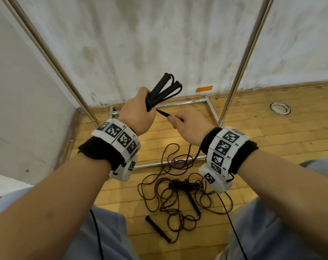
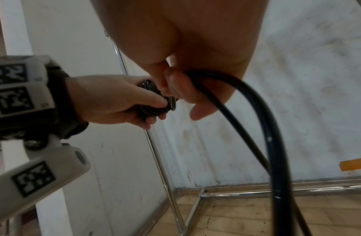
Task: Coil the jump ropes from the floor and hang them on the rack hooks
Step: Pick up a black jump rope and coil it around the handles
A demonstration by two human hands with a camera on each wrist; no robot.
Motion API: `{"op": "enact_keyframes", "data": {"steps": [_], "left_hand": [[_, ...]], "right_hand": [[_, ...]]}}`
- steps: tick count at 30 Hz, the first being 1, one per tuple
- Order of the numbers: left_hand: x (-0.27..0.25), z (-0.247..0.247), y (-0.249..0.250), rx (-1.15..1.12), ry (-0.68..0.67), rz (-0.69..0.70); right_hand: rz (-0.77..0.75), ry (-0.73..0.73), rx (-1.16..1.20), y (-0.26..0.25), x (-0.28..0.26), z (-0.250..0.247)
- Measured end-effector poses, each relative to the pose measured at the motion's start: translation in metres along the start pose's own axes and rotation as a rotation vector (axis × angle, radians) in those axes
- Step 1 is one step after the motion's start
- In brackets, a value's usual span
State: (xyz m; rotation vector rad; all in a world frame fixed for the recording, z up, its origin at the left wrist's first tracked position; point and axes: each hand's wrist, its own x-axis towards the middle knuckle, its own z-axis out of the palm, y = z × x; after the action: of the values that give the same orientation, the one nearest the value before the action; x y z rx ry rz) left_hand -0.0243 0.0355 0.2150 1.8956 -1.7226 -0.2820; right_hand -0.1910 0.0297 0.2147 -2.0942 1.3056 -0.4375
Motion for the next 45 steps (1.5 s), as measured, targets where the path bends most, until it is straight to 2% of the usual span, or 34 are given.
{"op": "enact_keyframes", "data": {"steps": [5, 9, 14, 20, 24, 27, 32, 36, 40, 43, 45], "left_hand": [[-0.003, 0.016, -0.004, 0.243, -0.185, 0.025], [-0.008, 0.024, 0.001, 0.300, -0.267, 0.077], [-0.010, 0.025, 0.005, 0.329, -0.252, 0.048], [-0.011, 0.030, 0.004, 0.386, -0.250, 0.001], [-0.018, 0.032, -0.004, 0.491, -0.273, 0.057], [-0.024, 0.034, -0.004, 0.527, -0.269, 0.156], [-0.034, 0.032, 0.005, 0.472, -0.252, 0.255], [-0.040, 0.021, 0.011, 0.322, -0.169, 0.371], [-0.038, 0.006, 0.017, 0.111, -0.137, 0.399], [-0.037, 0.000, 0.025, -0.028, -0.139, 0.338], [-0.038, -0.001, 0.030, -0.105, -0.123, 0.315]], "right_hand": [[-0.029, -0.067, -0.029, -0.010, -0.004, 0.003], [-0.051, -0.116, 0.069, -0.015, -0.006, 0.002], [-0.074, -0.105, 0.163, -0.022, -0.010, 0.002], [-0.102, -0.054, 0.152, -0.021, -0.009, -0.002], [-0.133, 0.028, 0.106, -0.015, -0.005, -0.015], [-0.118, 0.123, 0.065, -0.005, 0.000, -0.025], [-0.141, 0.247, -0.096, 0.010, 0.011, -0.030], [-0.054, 0.130, -0.109, 0.023, 0.017, -0.044], [-0.050, -0.010, 0.094, 0.030, 0.015, -0.056], [-0.010, -0.056, 0.382, 0.031, 0.015, -0.054], [0.021, -0.033, 0.426, 0.034, 0.014, -0.047]]}}
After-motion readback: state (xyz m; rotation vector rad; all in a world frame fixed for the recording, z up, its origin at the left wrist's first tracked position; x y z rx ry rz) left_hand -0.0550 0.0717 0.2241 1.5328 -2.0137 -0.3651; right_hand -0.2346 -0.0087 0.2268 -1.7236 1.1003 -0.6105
